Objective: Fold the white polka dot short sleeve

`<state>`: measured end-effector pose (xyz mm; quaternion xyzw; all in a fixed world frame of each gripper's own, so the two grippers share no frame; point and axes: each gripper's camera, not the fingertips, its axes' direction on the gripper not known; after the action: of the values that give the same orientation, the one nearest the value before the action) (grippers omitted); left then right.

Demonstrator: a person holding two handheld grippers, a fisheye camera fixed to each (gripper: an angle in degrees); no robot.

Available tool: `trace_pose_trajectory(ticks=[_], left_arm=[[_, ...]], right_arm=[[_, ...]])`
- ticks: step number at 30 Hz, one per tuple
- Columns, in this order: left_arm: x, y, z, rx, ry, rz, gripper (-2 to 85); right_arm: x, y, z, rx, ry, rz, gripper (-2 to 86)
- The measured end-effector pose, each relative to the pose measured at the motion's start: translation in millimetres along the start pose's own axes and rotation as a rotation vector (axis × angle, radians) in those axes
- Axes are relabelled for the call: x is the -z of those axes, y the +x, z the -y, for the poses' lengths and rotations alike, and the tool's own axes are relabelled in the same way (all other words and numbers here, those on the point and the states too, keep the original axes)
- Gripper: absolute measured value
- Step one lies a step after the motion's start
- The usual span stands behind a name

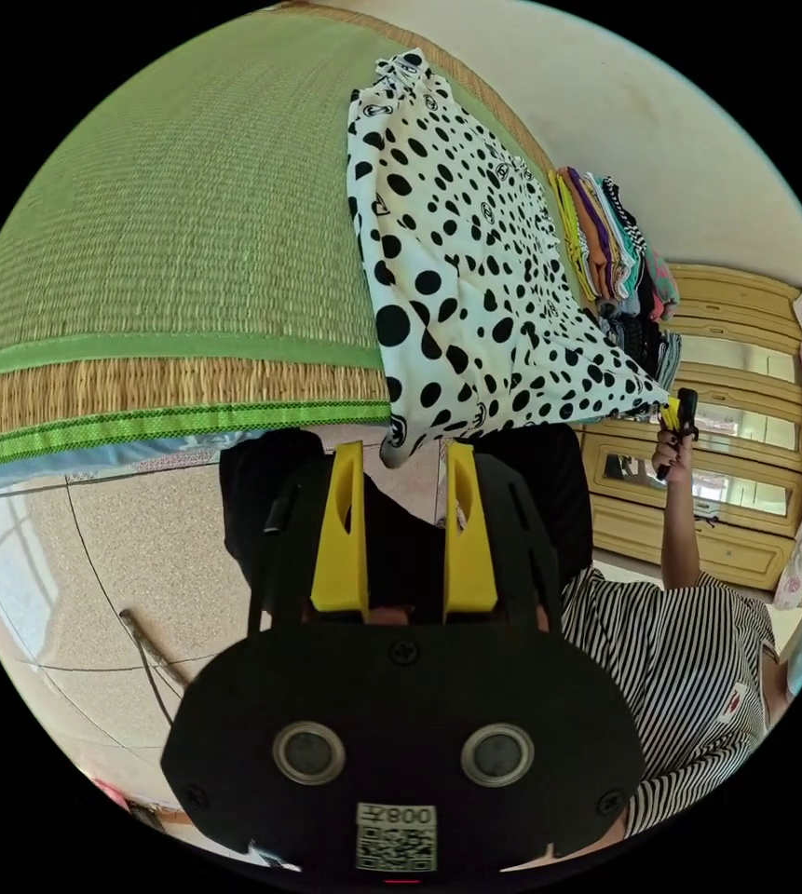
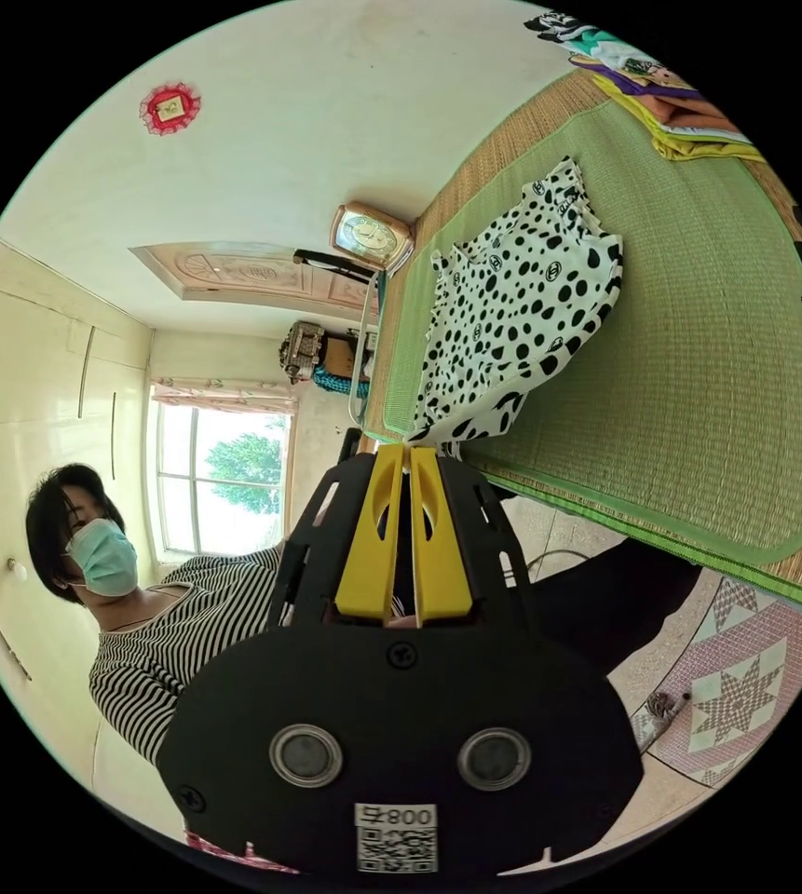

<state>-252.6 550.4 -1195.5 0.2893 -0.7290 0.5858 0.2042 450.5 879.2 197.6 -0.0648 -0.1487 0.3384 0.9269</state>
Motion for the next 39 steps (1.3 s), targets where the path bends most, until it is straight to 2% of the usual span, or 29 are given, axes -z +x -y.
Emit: trace_pose_trajectory(ticks=[4, 9, 13, 25, 39], left_arm=[[-22.5, -0.4, 9.0, 0.003, -0.094, 0.076, 11.4], [-28.9, -11.3, 11.2, 0.009, -0.129, 0.089, 7.5], [-18.4, -21.4, -0.7, -0.001, -0.074, 0.004, 3.2], [54.4, -28.5, -92.7, -0.123, 0.188, -0.267, 1.3], [80.3, -55.5, -180.9, -0.106, 0.276, -0.376, 1.0]], right_arm=[[1.2, 3.4, 2.1, -0.005, 0.003, -0.003, 0.7], [8.9, 9.9, 0.3, -0.014, 0.016, -0.012, 0.7], [14.9, 17.3, -3.6, -0.026, 0.031, -0.009, 0.7], [27.3, 51.7, -50.7, -0.078, 0.076, 0.002, 0.7], [17.4, 95.6, -142.0, -0.176, 0.102, 0.026, 0.8]])
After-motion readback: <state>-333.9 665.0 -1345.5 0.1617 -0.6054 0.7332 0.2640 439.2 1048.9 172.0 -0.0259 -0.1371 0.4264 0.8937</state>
